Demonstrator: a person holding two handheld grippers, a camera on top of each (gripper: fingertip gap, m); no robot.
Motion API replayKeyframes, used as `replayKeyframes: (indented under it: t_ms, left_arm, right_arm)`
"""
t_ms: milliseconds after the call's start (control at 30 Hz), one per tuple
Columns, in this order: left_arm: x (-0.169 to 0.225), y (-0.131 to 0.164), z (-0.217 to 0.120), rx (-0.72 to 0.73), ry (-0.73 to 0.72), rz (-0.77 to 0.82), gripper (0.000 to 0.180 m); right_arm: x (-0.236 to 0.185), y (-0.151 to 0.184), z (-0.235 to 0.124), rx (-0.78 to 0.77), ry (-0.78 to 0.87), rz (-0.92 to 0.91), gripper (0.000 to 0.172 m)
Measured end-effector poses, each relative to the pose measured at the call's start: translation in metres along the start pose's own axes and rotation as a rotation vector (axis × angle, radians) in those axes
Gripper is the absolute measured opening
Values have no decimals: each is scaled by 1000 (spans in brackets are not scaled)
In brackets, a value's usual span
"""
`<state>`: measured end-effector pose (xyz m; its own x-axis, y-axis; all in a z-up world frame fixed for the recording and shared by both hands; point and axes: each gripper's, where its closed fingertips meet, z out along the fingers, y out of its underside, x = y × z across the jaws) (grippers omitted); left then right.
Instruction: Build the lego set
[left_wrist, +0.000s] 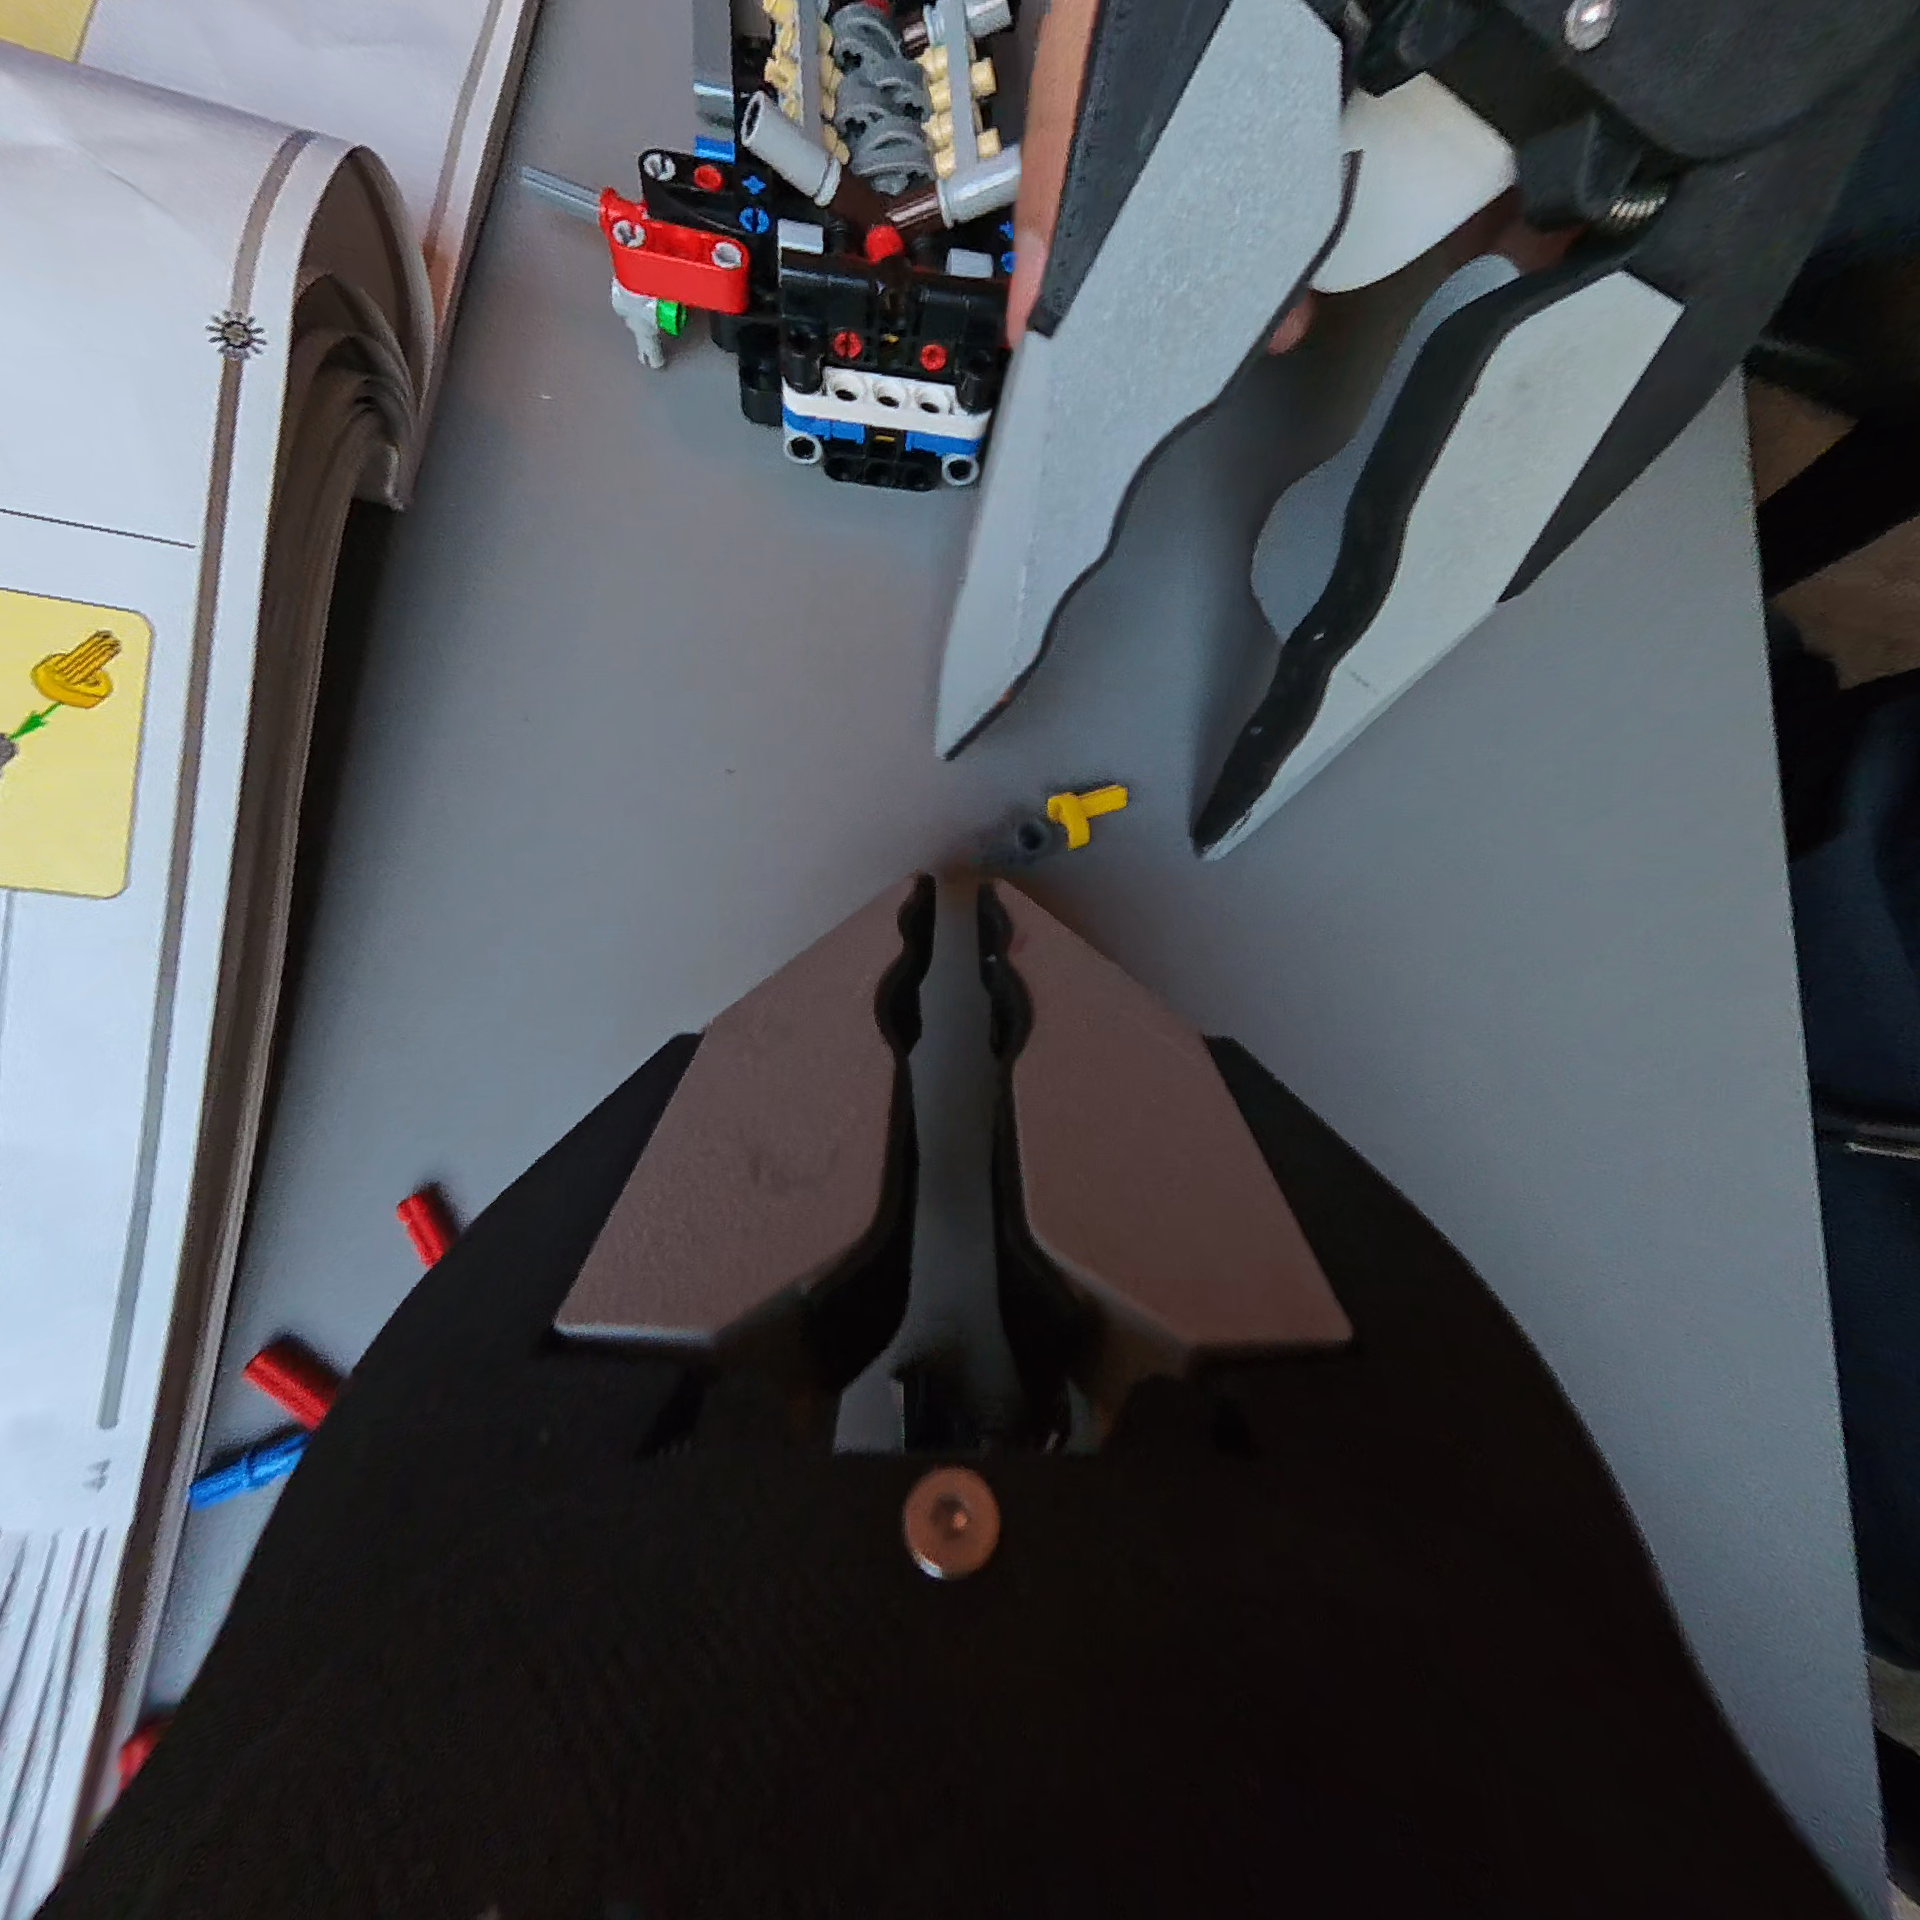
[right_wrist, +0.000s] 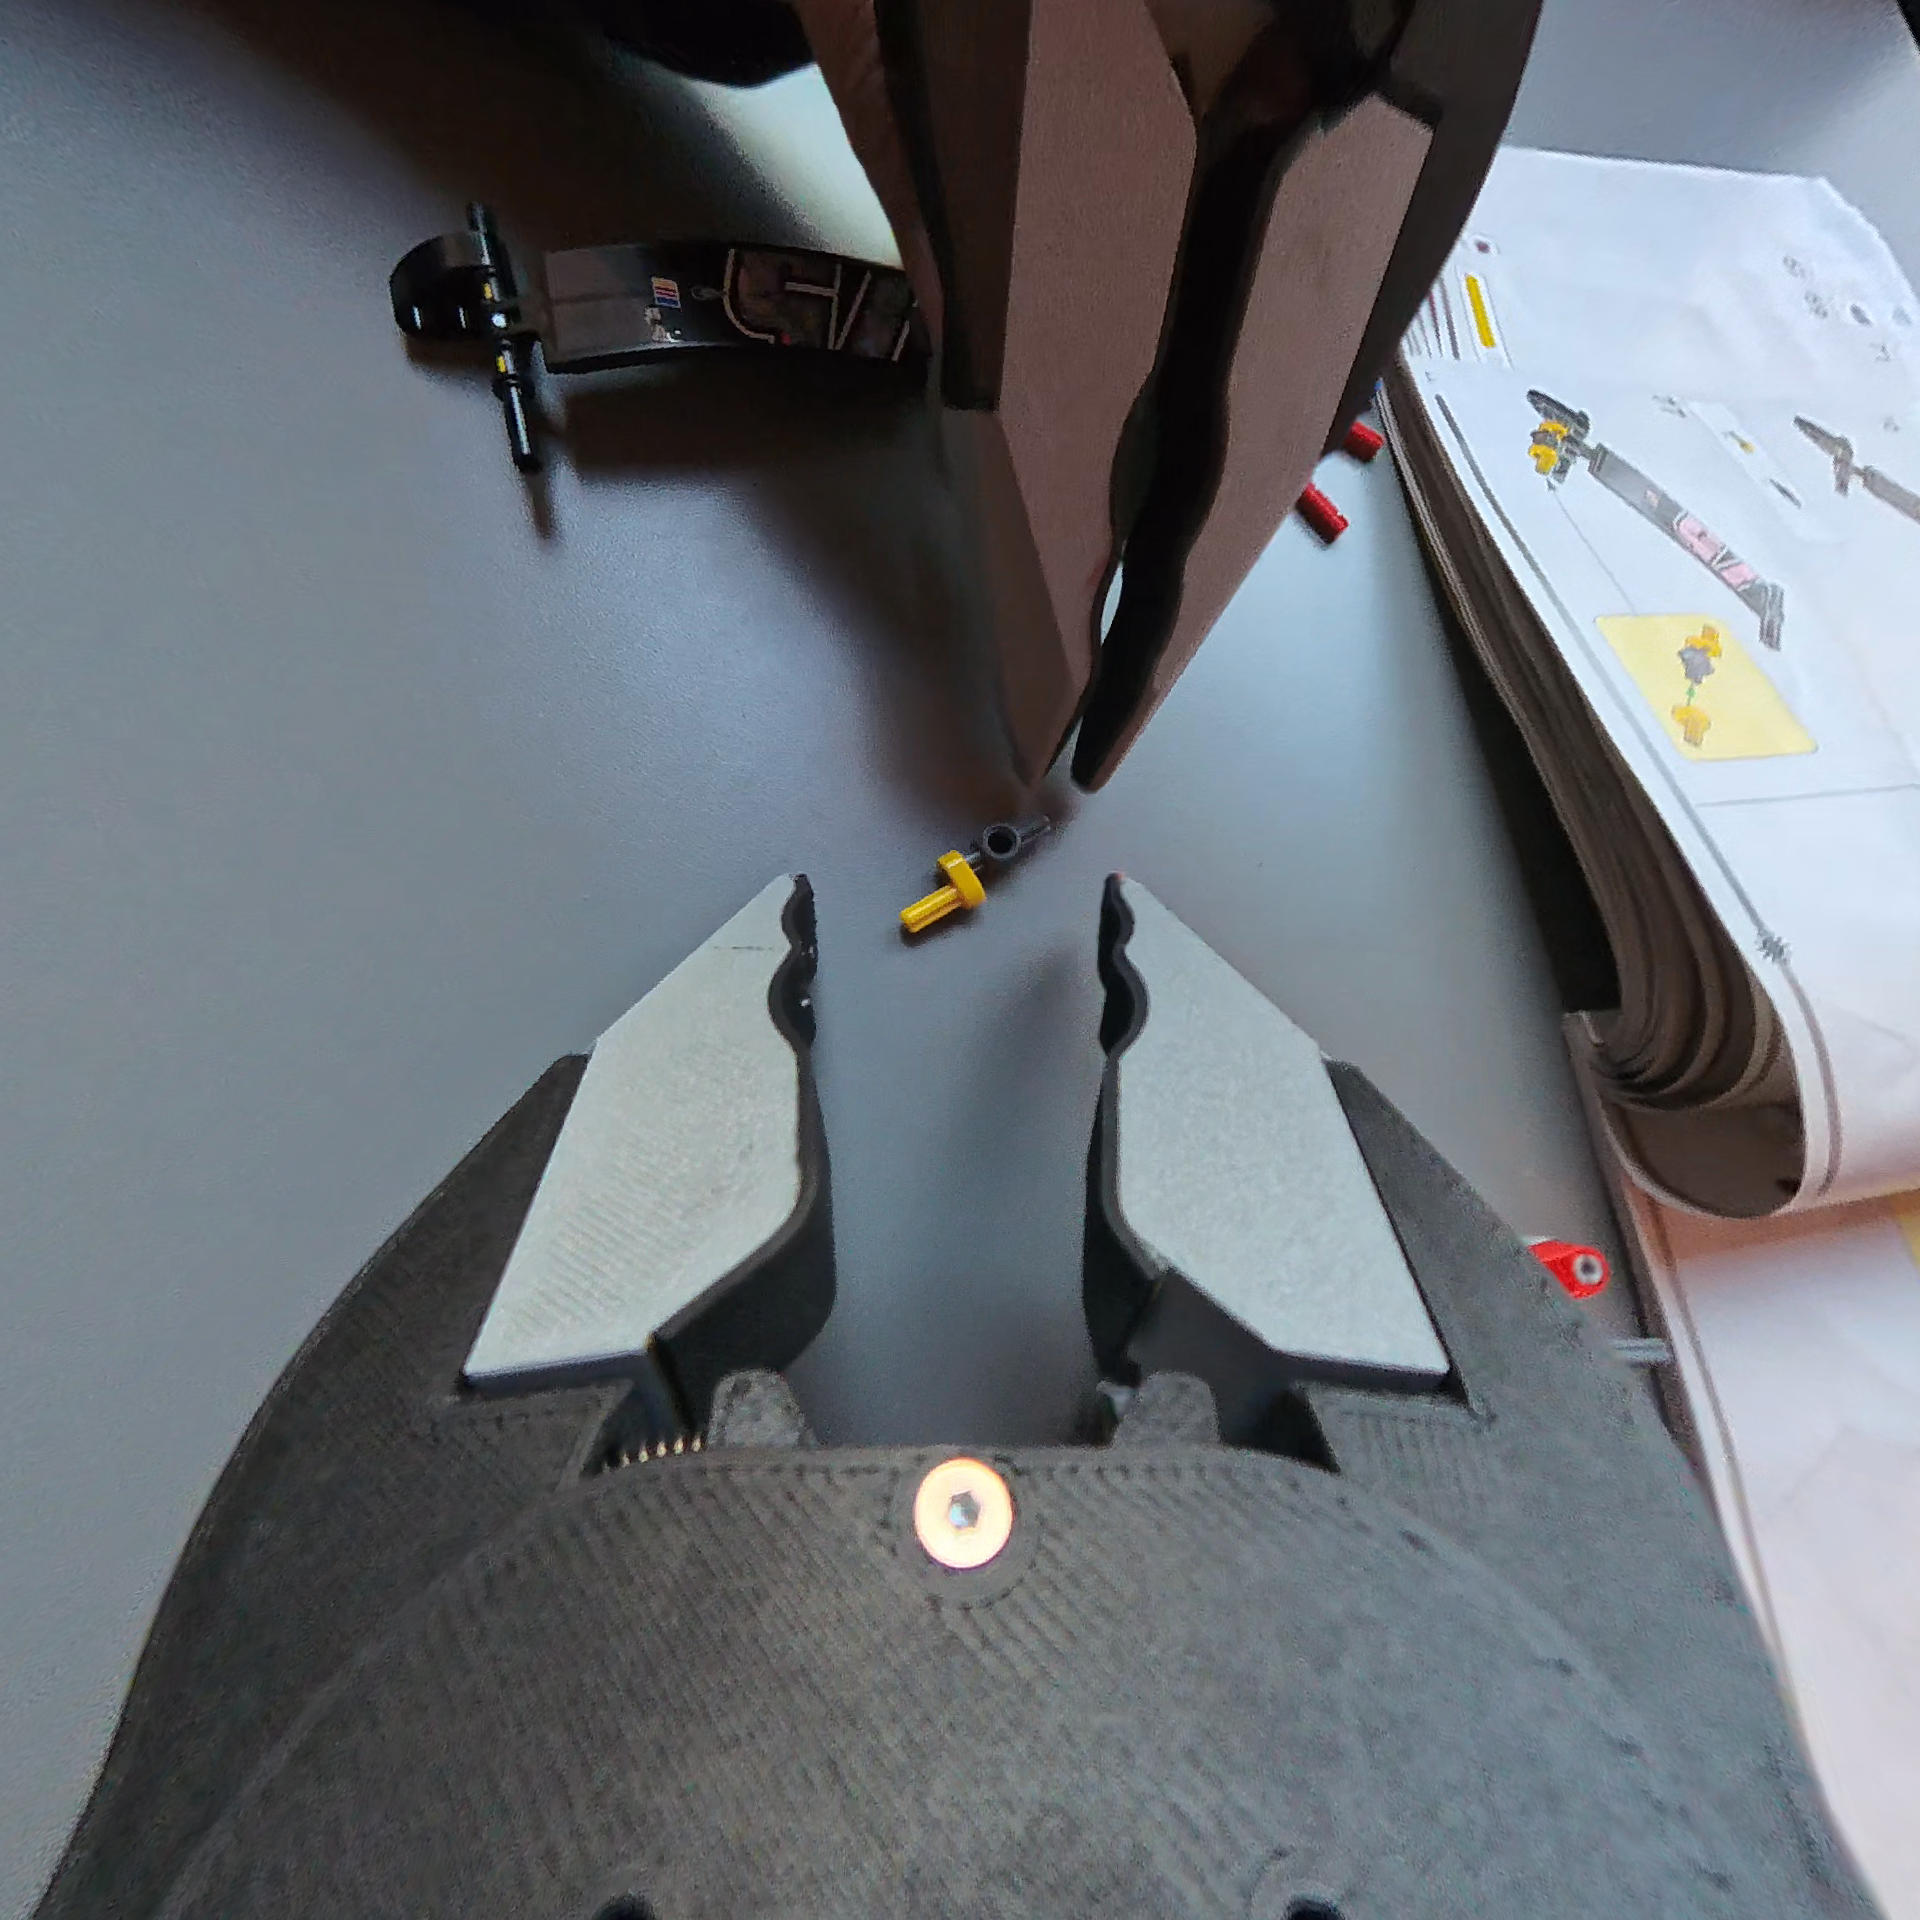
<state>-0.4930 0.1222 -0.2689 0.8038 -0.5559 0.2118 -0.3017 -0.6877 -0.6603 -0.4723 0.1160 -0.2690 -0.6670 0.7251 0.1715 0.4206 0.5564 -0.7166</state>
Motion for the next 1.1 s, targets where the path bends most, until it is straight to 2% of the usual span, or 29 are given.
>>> replayKeyframes:
  t_ms: [167,233,367,433,533,667,733,833,1100]
  left_arm:
    - [5,-3,8,17,61,-10,0]
    - [2,-5,9,28,56,-15,0]
    - [-3,-8,11,35,32,-20,0]
    - [0,-6,9,20,46,-18,0]
    - [6,-1,0,4,54,-16,0]
    - [27,13,-8,-50,129,-14,0]
    - [36,19,-7,-86,154,9,0]
    - [50,22,-2,-115,198,29,0]
    - [58,19,3,-112,203,41,0]
  right_arm:
    - [-1,-1,2,33,-86,-19,54]
    - [-10,0,2,22,-154,-20,36]
    - [-8,0,2,-28,-104,42,36]
    - [-2,2,1,-43,-38,73,44]
    - [-2,5,-3,-61,-6,177,54]
    - [-18,5,-9,-25,45,414,51]
    - [-33,1,-10,10,38,470,51]
    - [-43,1,-11,13,64,441,51]
    - [-41,-3,-3,-8,63,328,50]
